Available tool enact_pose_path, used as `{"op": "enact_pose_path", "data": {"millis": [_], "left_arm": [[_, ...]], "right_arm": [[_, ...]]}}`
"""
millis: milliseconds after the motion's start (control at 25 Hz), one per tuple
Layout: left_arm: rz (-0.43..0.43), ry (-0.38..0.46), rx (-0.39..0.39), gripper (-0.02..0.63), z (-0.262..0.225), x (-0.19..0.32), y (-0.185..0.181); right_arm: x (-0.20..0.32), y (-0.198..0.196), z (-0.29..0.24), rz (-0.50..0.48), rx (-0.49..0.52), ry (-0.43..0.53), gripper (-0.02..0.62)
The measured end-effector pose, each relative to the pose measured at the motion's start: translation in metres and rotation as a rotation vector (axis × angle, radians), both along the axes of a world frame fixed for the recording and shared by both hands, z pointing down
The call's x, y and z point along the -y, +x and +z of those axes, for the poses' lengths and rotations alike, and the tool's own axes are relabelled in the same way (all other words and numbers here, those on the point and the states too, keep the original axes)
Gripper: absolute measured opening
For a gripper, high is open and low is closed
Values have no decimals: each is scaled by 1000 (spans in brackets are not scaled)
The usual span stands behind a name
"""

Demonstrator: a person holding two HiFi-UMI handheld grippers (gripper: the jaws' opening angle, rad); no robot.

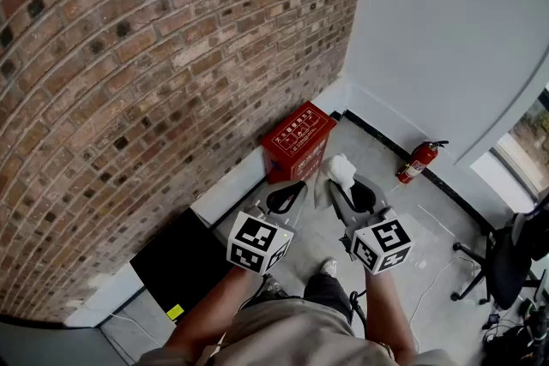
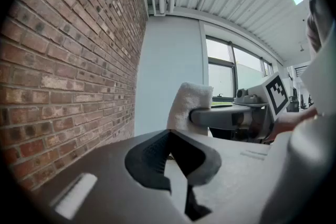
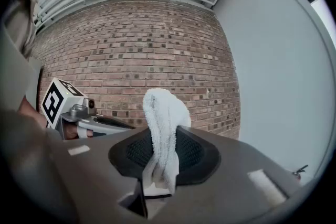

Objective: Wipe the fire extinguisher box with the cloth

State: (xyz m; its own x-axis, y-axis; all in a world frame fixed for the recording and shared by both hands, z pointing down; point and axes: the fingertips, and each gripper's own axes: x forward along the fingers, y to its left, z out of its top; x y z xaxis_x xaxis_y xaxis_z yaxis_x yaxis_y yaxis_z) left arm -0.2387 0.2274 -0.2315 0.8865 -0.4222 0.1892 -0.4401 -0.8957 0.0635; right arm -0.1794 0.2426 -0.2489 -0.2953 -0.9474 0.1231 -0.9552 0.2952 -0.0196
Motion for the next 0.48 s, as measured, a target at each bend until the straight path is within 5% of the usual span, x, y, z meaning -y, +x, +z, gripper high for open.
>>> {"op": "enact_pose_path", "data": {"millis": [480], "left_arm": [[-6, -18, 2, 0, 9, 7, -4]], "right_arm": [[7, 0, 6, -4, 9, -14, 127]]}}
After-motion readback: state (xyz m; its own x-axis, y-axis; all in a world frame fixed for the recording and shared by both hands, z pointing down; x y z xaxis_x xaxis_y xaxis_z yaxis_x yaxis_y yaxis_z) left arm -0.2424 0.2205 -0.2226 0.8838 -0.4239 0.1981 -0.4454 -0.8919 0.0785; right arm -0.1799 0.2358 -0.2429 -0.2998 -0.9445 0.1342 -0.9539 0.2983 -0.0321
